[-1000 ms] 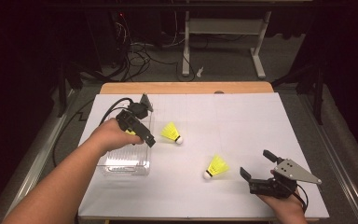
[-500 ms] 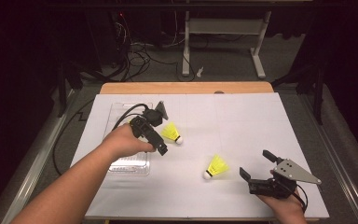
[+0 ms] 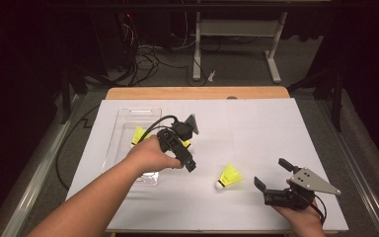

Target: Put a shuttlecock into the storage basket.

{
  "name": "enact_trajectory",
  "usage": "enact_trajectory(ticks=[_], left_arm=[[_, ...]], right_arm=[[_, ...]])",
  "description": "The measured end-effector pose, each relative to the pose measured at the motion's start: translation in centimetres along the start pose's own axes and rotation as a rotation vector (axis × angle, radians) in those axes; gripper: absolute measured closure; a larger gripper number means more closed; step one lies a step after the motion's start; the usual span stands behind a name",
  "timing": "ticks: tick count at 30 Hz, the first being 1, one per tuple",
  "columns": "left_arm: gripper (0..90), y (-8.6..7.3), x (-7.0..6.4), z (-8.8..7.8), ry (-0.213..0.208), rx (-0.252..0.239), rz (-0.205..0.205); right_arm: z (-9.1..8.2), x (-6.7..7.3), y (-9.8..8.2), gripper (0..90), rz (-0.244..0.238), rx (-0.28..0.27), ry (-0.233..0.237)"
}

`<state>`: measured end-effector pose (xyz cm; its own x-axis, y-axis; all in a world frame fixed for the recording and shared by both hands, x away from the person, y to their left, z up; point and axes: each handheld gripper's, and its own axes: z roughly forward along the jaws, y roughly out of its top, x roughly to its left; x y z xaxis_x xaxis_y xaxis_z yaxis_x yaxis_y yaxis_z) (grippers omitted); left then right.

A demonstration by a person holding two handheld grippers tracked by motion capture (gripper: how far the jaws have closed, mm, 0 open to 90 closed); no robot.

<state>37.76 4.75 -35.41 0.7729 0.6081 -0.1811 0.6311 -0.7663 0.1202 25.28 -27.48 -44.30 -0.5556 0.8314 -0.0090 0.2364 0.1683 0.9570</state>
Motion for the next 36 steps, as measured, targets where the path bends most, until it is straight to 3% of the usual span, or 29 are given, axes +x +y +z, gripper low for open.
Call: enact_trajectory(ticks=[13, 36], left_arm=[[1.2, 2.2, -2.9, 1.9, -0.026, 0.007, 0.065], [2.3, 3.9, -5.0, 6.1, -0.061, -0.001, 0.1]], right_arm=[[-0.1, -0.1, 0.0, 0.1, 0.002, -0.002, -0.001], [0.0, -0.2, 0.0, 0.1, 0.001, -0.001, 0.001]])
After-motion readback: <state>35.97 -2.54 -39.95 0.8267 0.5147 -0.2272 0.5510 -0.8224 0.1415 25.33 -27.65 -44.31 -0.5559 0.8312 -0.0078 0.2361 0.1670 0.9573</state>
